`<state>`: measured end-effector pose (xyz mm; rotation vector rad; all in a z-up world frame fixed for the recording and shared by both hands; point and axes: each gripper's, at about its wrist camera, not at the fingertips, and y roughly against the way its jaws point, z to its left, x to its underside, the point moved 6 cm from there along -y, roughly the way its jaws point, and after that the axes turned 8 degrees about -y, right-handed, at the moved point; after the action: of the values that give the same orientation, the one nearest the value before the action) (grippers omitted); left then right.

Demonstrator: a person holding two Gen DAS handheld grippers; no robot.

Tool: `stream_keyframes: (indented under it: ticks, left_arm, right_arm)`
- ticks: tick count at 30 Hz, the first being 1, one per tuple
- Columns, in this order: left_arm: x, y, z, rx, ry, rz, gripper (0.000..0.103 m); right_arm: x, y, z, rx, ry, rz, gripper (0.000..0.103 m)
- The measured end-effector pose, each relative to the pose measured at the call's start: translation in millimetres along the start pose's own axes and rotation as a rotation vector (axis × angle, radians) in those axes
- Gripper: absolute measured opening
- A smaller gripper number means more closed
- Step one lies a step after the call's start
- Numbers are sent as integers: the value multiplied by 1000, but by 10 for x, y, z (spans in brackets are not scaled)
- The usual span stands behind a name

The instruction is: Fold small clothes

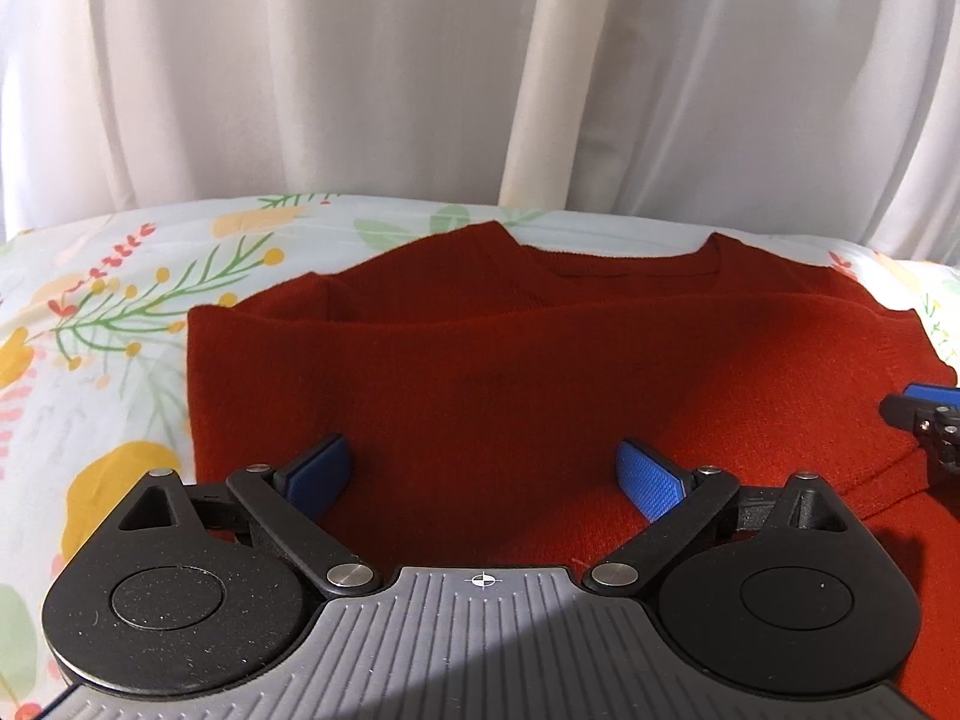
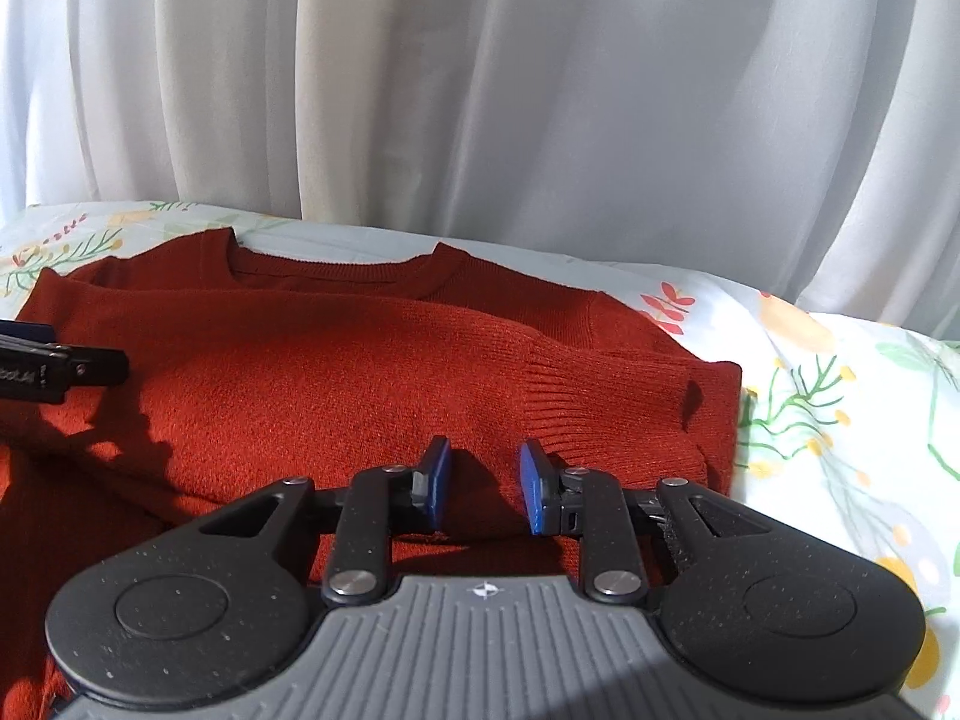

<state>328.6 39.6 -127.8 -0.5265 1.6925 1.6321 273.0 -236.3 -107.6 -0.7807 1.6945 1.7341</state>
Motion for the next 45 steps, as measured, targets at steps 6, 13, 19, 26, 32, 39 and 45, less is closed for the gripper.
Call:
stream_keyframes:
  ticks: [6,13,19,26,32,39,45]
  left_arm:
    - [43,83,13,1,0,16,99]
    - [110,165,-4,-15,-10,32,99]
    - [203,318,76,-2,82,84,98]
    - [639,1152,165,59,116,108,97]
    - [1326,1805,375,-16,191,237,97]
    - [1658,2046,374,58,265,329,92]
    - [1896,2142,336,100,306,383,74]
  right_arm:
    - [-18,41,-34,-16,-32,62,23]
    - [13,117,-21,-12,3,73,24]
    - [58,203,-67,-14,11,65,28]
    - [538,874,-408,-239,-191,225,35]
    - [1221,1765,-926,-184,-345,340,42]
    - [1522,2075,-989,-194,-373,395,43]
    - [1541,2096,-1056,-193,-354,410,43]
